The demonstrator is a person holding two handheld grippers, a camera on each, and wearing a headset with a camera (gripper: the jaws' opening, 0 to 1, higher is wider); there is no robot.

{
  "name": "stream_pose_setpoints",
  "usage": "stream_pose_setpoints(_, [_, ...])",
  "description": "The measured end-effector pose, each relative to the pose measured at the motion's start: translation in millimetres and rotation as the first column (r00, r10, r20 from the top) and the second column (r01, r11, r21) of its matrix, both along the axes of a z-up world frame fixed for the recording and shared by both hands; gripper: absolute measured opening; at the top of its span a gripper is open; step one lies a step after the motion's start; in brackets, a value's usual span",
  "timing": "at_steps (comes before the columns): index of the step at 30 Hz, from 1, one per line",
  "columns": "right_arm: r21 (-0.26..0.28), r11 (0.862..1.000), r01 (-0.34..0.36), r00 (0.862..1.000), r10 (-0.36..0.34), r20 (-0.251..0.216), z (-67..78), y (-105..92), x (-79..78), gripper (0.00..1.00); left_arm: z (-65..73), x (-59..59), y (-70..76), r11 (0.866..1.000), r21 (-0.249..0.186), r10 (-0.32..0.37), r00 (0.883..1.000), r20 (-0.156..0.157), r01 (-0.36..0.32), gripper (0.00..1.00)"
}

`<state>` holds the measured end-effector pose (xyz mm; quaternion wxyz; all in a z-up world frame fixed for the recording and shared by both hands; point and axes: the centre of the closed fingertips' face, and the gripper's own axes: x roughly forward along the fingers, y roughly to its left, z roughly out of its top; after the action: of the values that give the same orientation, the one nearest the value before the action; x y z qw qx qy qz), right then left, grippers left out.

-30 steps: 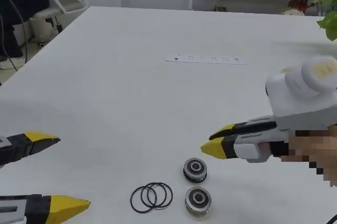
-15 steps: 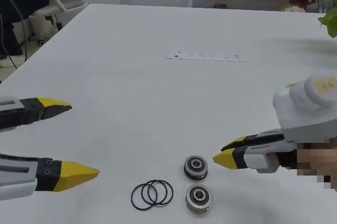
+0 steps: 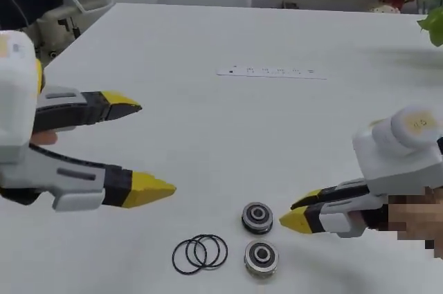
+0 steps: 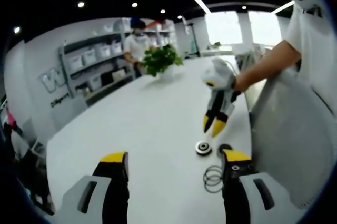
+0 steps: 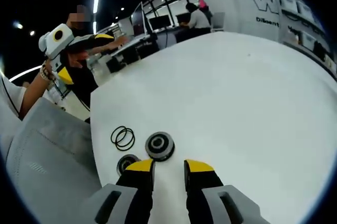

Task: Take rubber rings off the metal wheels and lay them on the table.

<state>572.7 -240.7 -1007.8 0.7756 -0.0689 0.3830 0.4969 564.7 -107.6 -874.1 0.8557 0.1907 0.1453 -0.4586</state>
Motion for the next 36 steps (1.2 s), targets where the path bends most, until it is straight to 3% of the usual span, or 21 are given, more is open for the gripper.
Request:
stream_pose_setpoints(9, [-0.011,0.999,-0.043,0.997,0.043,0.063,-3.7,6.1,0.9,0.31,-1.9,13.1,-45.1,0.994,0.002,-0.113,0.994,0.004,0.113,0.67])
stream_pose_setpoints(12, [-0.01,0.999,-0.054,0.997,0.054,0.06,-4.7,7.6,-0.9,0.29,-6.0,16.2,-57.0,0.99,0.005,-0.138,0.99,0.0,0.138,0.65])
stream_pose_setpoints(19, [-0.036,0.995,-0.091,0.994,0.093,0.063,-11.9,11.2,-7.0,0.29,-35.2,20.2,-87.3,0.978,0.034,-0.201,0.978,-0.053,0.203,0.6])
stream_pose_setpoints(26, [-0.046,0.995,-0.093,0.992,0.096,0.076,-15.2,15.8,-6.3,0.29,-64.2,17.0,-104.1,0.96,0.087,-0.257,0.961,-0.097,0.266,0.55])
stream_pose_setpoints(29, [-0.039,0.995,-0.09,0.992,0.093,0.085,-15.2,17.8,-4.7,0.28,-73.9,19.8,-106.9,0.96,0.092,-0.255,0.961,-0.111,0.265,0.51])
stream_pose_setpoints(31, [-0.036,0.996,-0.084,0.993,0.087,0.08,-15.9,18.3,-4.2,0.28,-80.8,22.7,-107.6,0.964,0.08,-0.241,0.962,-0.127,0.253,0.48])
stream_pose_setpoints(33, [-0.036,0.996,-0.08,0.993,0.083,0.081,-17.4,18.7,-3.9,0.27,-85.7,27.0,-107.9,0.978,0.044,-0.197,0.969,-0.148,0.206,0.45])
stream_pose_setpoints(36, [-0.046,0.995,-0.085,0.992,0.089,0.091,-18.9,20.2,-4.2,0.26,-93.9,24.4,-108.4,0.981,0.02,-0.19,0.97,-0.153,0.195,0.38])
